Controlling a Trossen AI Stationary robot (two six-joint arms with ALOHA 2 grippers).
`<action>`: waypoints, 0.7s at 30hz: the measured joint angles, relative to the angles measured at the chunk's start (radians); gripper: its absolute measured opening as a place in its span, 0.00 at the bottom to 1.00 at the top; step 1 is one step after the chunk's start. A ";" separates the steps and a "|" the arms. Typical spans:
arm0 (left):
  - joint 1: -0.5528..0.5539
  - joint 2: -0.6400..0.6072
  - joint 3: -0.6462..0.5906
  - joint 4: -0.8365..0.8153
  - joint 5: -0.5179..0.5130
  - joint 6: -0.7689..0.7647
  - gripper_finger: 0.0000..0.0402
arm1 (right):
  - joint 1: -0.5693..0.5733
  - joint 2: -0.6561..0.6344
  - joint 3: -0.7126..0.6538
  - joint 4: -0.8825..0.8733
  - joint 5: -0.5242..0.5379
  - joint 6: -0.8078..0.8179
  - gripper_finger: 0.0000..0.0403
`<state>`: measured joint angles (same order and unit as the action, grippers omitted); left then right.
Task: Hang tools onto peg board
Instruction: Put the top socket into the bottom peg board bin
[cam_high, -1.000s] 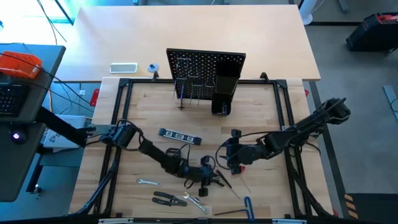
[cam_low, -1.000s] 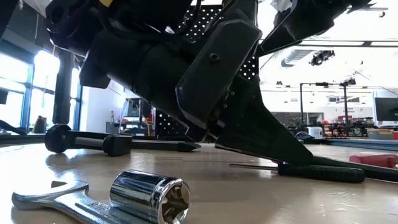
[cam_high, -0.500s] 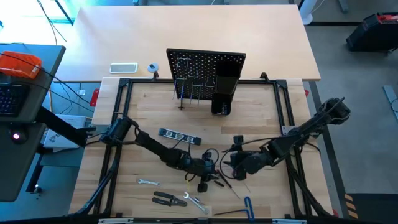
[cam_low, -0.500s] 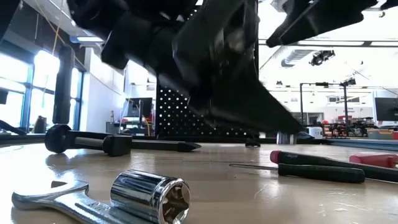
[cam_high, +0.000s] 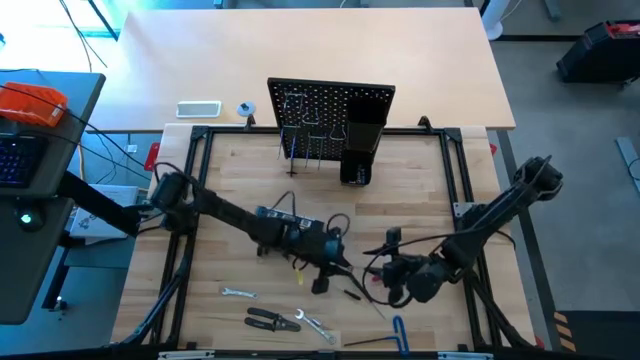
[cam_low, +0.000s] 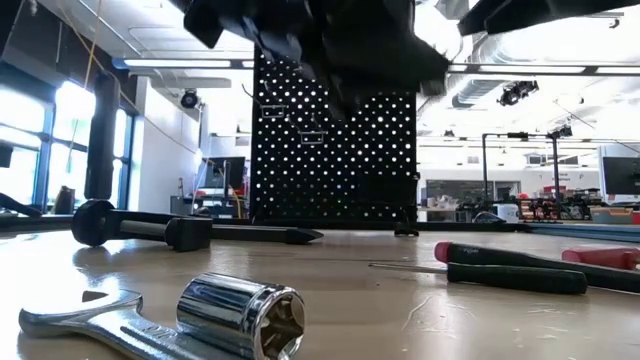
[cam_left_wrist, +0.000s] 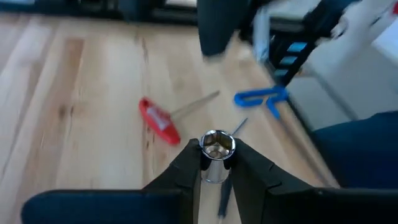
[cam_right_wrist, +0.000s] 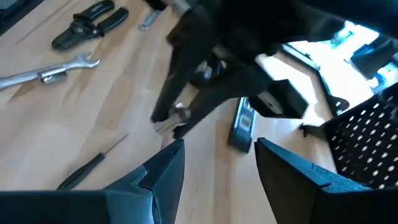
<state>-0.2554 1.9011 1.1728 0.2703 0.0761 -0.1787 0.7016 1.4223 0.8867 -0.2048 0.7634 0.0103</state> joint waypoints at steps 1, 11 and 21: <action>0.010 -0.017 -0.011 0.016 0.019 -0.001 0.13 | 0.005 0.007 0.000 0.018 0.014 -0.021 0.48; 0.095 -0.100 -0.141 0.235 0.208 -0.129 0.13 | 0.012 0.107 0.000 0.239 0.162 -0.312 0.48; 0.112 -0.100 -0.182 0.345 0.238 -0.160 0.13 | -0.032 0.111 0.000 0.273 0.096 -0.333 0.48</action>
<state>-0.1432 1.8015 0.9913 0.6148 0.3146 -0.3386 0.6696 1.5337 0.8867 0.0681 0.8589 -0.3232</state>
